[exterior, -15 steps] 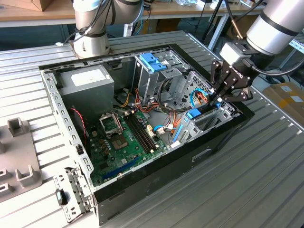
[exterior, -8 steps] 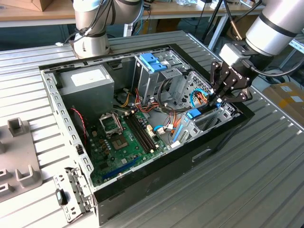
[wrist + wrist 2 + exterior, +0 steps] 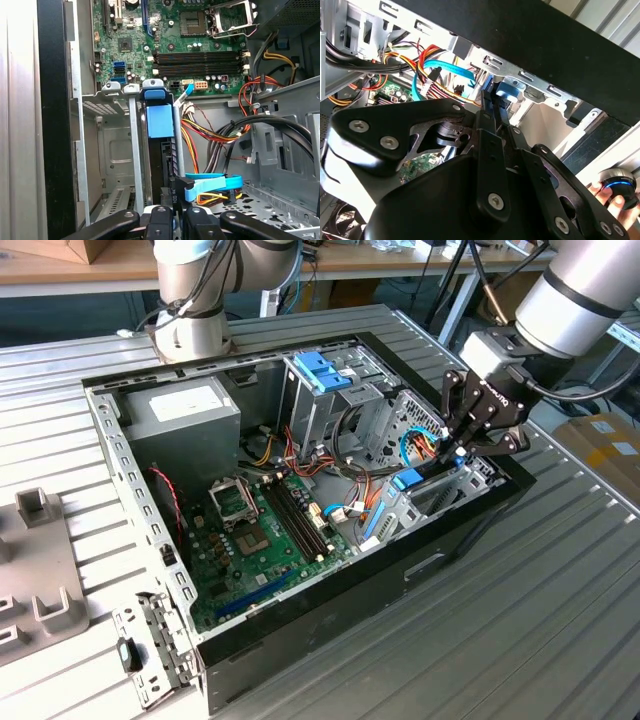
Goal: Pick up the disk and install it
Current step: 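Insert the first disk wire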
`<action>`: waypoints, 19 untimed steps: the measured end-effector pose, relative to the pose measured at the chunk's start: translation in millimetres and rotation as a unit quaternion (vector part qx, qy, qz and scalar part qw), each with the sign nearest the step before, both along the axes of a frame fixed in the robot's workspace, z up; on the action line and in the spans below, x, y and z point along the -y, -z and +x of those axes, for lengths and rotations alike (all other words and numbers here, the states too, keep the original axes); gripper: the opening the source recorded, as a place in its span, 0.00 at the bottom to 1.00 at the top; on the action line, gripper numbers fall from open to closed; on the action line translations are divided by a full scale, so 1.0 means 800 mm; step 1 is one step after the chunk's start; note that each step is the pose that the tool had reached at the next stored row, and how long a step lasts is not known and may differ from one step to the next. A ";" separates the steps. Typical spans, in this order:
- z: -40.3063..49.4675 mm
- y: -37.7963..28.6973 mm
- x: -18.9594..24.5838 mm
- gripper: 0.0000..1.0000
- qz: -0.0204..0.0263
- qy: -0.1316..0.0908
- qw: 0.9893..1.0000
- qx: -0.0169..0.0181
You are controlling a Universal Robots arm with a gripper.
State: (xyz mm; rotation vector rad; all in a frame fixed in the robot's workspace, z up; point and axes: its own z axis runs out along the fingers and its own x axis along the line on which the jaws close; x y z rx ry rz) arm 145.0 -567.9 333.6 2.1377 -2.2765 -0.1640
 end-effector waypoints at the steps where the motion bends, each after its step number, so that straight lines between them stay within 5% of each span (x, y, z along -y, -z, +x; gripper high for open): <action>1: 0.000 0.0000 0.0000 0.17 0.000 0.000 1.000 0.000; 12: 0.000 -0.0002 0.0000 0.29 0.000 0.000 1.000 0.000; 19: 0.000 -0.0207 0.0000 0.29 0.000 0.000 1.000 0.000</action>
